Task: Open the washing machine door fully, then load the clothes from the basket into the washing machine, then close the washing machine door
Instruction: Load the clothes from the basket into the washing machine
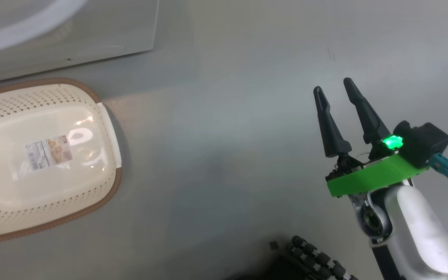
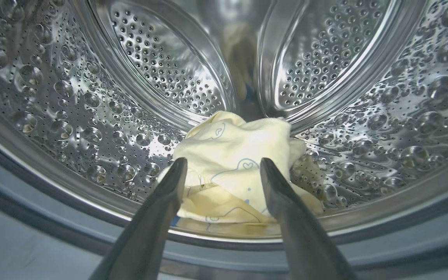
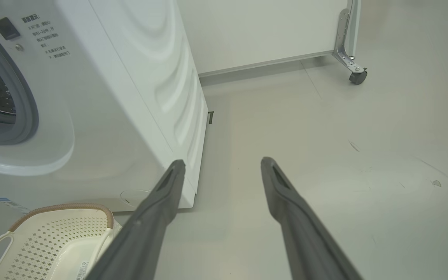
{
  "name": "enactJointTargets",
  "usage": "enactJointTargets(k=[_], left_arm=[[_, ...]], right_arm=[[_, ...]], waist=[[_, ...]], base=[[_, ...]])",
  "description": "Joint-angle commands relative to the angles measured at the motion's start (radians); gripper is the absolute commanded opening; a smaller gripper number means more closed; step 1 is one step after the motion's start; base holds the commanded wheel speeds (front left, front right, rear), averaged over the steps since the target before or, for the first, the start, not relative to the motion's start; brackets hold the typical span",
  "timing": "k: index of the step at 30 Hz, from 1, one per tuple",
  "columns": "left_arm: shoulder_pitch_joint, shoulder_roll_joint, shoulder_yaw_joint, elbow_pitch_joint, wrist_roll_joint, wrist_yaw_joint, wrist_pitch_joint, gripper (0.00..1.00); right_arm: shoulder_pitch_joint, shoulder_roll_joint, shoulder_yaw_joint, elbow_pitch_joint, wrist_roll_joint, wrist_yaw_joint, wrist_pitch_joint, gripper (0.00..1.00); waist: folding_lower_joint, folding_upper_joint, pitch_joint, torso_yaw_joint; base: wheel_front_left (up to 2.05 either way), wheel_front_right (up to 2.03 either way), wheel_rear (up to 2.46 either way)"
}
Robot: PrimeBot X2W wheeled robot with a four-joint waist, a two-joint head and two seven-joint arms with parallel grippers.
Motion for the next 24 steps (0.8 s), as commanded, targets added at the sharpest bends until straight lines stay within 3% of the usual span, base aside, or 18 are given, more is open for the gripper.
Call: enactJointTargets(k=[1, 11, 24], left_arm=[[0.021, 0.038, 0.025, -0.052, -0.004, 0.014, -0.021, 1.0], [0.278, -0.015, 0.027, -0.242, -0.034, 0.081, -0.109, 1.0], [0.666, -0.069, 0.011, -0.576, -0.035, 0.203, -0.162, 1.0]], right_arm=[[0.015, -0.008, 0.001, -0.029, -0.012, 0.004, -0.011, 1.0], [0.063, -0.008, -0.05, -0.027, -0.059, 0.004, -0.011, 1.0], [0.133, -0.008, -0.104, -0.028, -0.124, 0.004, -0.01, 1.0]], waist=[[0.0001, 0.0, -0.018, 0.013], [0.0001, 0.0, -0.12, 0.083], [0.0001, 0.0, -0.263, 0.168]], base=[[0.0, 0.0, 0.0], [0.0, 0.0, 0.0], [0.0, 0.0, 0.0]])
